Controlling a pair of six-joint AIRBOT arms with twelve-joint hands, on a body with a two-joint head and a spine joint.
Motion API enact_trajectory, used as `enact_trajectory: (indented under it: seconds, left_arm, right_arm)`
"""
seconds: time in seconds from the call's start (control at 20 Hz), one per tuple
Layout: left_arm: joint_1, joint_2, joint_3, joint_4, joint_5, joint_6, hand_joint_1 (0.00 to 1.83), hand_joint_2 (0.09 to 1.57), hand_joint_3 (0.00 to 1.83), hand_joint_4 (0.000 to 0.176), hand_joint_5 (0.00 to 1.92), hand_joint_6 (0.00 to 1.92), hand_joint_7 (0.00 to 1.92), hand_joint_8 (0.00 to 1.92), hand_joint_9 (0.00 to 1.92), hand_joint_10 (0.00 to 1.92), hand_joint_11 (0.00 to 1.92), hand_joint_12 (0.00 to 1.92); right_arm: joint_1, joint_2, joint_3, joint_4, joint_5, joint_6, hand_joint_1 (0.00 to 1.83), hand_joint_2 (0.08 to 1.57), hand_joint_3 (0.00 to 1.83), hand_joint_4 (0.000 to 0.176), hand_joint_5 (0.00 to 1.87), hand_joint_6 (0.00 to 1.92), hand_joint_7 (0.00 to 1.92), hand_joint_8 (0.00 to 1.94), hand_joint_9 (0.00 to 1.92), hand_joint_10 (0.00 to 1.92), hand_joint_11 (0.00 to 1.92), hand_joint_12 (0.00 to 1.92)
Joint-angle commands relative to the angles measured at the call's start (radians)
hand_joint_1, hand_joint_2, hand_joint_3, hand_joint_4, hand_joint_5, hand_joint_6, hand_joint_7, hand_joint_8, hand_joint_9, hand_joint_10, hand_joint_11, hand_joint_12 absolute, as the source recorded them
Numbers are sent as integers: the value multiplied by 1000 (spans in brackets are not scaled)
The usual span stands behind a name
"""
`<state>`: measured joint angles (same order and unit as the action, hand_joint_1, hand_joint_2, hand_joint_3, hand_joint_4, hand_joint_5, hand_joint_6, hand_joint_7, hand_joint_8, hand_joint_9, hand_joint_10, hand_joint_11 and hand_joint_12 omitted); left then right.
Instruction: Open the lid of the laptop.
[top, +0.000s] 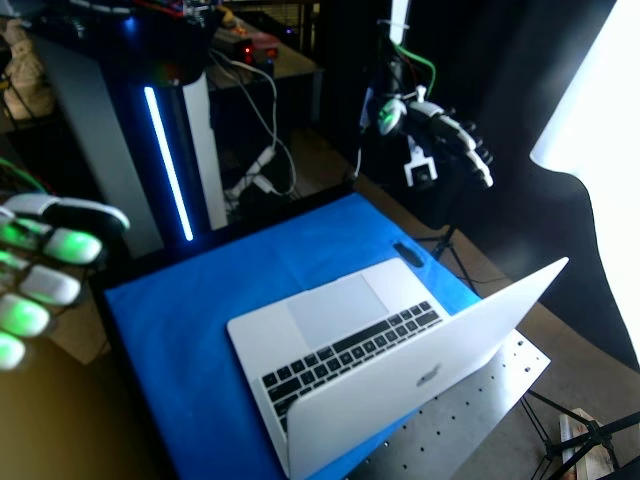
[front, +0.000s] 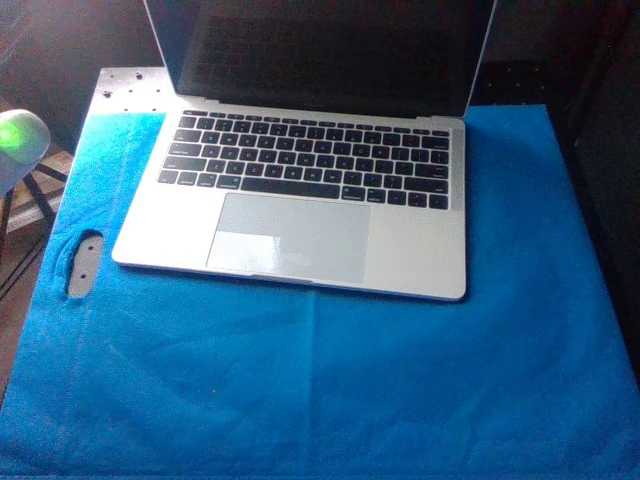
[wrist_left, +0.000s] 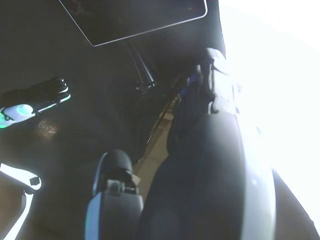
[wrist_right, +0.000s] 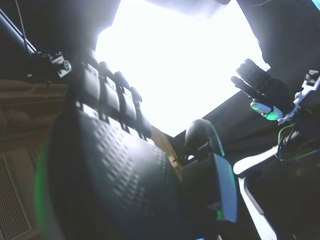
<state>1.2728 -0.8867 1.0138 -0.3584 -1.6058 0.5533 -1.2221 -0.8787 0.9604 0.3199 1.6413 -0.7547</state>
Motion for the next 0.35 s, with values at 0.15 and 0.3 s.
enact_trajectory:
  seconds: [0.15, 0.3]
  left_arm:
    - [-6, 0, 0, -2, -126, -8, 189, 1275, 0, 38, 37, 5, 103, 4, 88, 11, 23, 10]
    - [-6, 1, -1, -3, -126, -7, 185, 1299, 8, 25, 38, 1, 94, 0, 81, 3, 5, 4]
  right_arm:
    - [1, -2, 2, -3, 121, 6, 399, 1273, 2, 15, 156, 13, 205, 7, 179, 9, 154, 27]
    - [1, -3, 4, 1, 121, 6, 371, 1286, 4, 11, 178, 12, 219, 7, 198, 10, 186, 41]
